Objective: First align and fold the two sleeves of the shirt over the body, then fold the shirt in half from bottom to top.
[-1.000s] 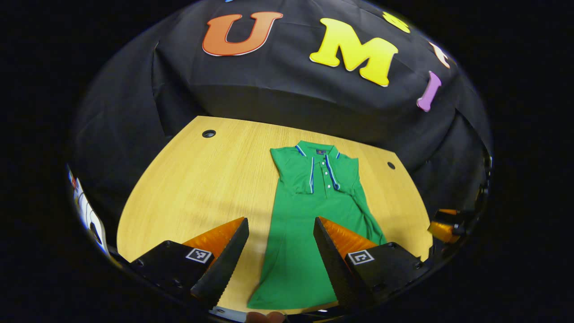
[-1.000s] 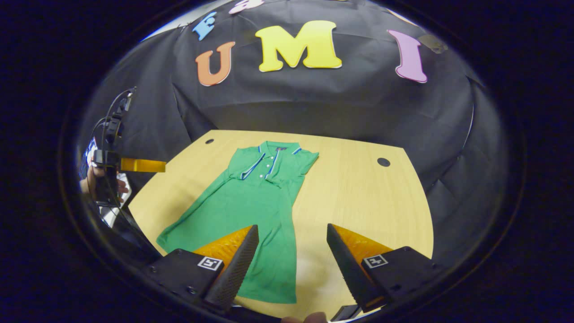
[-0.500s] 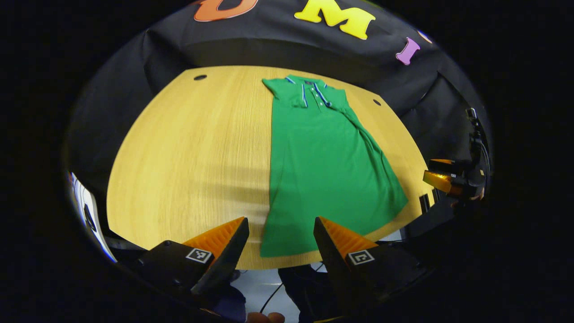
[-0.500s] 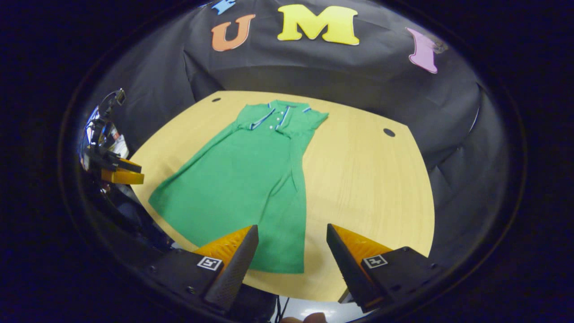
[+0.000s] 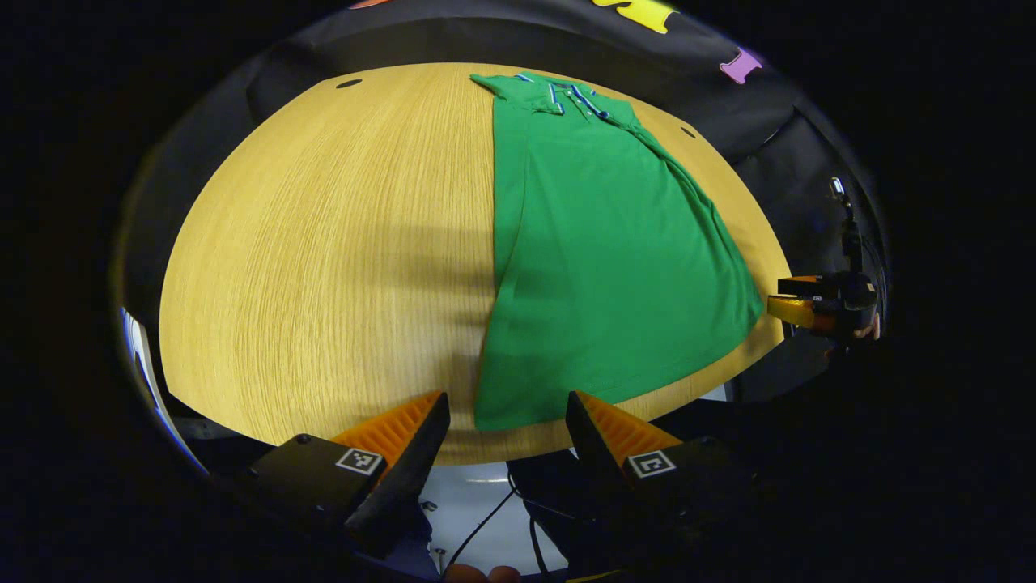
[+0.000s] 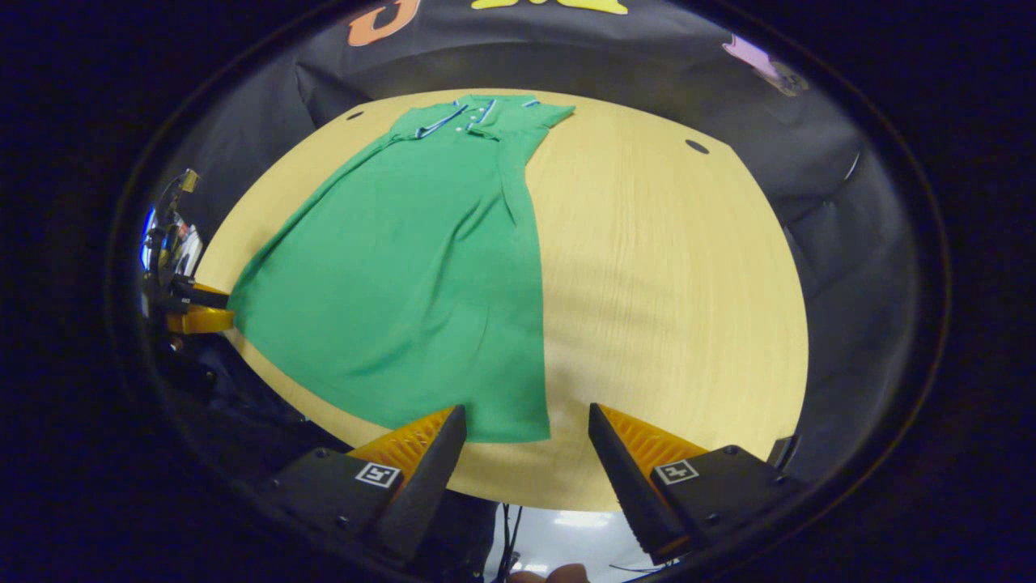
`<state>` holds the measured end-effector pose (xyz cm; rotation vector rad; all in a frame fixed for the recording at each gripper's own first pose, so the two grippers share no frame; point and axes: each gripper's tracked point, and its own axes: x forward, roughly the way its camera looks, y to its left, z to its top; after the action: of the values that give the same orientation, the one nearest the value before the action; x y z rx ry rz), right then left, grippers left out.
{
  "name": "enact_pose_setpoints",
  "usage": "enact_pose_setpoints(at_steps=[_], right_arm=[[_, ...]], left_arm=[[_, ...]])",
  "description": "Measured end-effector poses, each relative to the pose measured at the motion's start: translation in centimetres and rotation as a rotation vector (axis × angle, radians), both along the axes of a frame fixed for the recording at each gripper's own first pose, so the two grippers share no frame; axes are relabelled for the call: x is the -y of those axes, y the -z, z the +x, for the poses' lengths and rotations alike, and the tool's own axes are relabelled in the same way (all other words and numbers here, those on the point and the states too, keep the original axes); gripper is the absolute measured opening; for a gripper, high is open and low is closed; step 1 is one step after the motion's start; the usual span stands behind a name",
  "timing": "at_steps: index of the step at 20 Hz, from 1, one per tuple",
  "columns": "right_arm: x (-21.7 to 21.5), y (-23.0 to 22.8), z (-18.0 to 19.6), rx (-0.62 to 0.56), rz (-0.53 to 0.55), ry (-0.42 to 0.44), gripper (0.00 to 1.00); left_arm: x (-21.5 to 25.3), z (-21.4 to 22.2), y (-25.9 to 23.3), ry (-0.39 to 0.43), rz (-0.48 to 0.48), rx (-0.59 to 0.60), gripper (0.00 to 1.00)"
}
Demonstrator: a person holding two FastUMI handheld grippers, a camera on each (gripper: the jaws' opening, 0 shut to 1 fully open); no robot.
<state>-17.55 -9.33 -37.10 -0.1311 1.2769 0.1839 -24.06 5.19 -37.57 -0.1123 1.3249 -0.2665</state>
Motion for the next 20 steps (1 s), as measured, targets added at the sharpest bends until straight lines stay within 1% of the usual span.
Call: enact_pose_setpoints(at_steps=[2,5,6,7,8,10,11,12,13,14,15,16,17,18,19,20], right_arm=[[-0.5,0.9,0.2,-0.025,0.007,0.008,0.97],[-1.0,2.1,0.1,-0.064,-0.008,0.007,0.97],[-1.1,1.8,0.2,-0.06,0.001,0.021,0.97],[-1.0,1.9,0.3,-0.071,0.001,0.027,0.9],[-1.0,2.0,0.2,-0.067,0.001,0.03,0.97],[-1.0,2.0,0.0,-0.083,-0.003,0.034,0.97],[-1.0,2.1,-0.1,-0.09,-0.004,0.03,0.95],[-1.1,2.2,-0.1,-0.099,-0.006,0.029,0.76],[-1.2,1.9,-0.1,-0.102,-0.003,0.035,0.64],[-1.4,1.9,-0.2,-0.105,0.004,0.035,0.51],[-1.8,1.8,-0.1,-0.109,0.019,0.033,0.39],[-1.8,1.9,-0.1,-0.111,0.016,0.033,0.23],[-1.9,1.9,0.0,-0.117,0.021,0.015,0.07],[-1.7,1.9,0.1,-0.12,0.025,0.026,0.07],[-1.7,2.1,0.0,-0.121,0.035,0.032,0.03],[-1.9,1.5,-0.1,-0.137,0.052,0.04,0.02]], left_arm=[[0.0,0.0,0.3,0.002,0.03,-0.02,0.94],[0.1,0.0,0.5,-0.021,0.088,-0.057,0.94],[0.1,0.0,0.5,-0.027,0.113,-0.065,0.94],[-0.2,-0.1,0.8,-0.03,0.154,-0.081,0.94],[-0.2,-0.1,1.2,-0.024,0.198,-0.095,0.92],[0.4,-0.1,1.3,-0.035,0.215,-0.122,0.9],[0.5,-0.3,1.1,-0.057,0.211,-0.129,0.84],[0.7,-0.1,1.1,-0.064,0.206,-0.135,0.74],[0.9,-0.1,1.1,-0.053,0.202,-0.136,0.71],[1.2,0.0,1.2,-0.048,0.196,-0.135,0.72],[1.6,0.2,1.2,-0.051,0.174,-0.134,0.59],[2.0,0.4,1.0,-0.066,0.134,-0.133,0.36],[2.2,0.6,1.0,-0.088,0.104,-0.138,0.22],[2.5,0.7,1.1,-0.11,0.063,-0.143,0.08],[2.6,0.5,0.9,-0.139,0.028,-0.156,0.06],[2.9,0.3,0.5,-0.151,-0.009,-0.159,0.04]])
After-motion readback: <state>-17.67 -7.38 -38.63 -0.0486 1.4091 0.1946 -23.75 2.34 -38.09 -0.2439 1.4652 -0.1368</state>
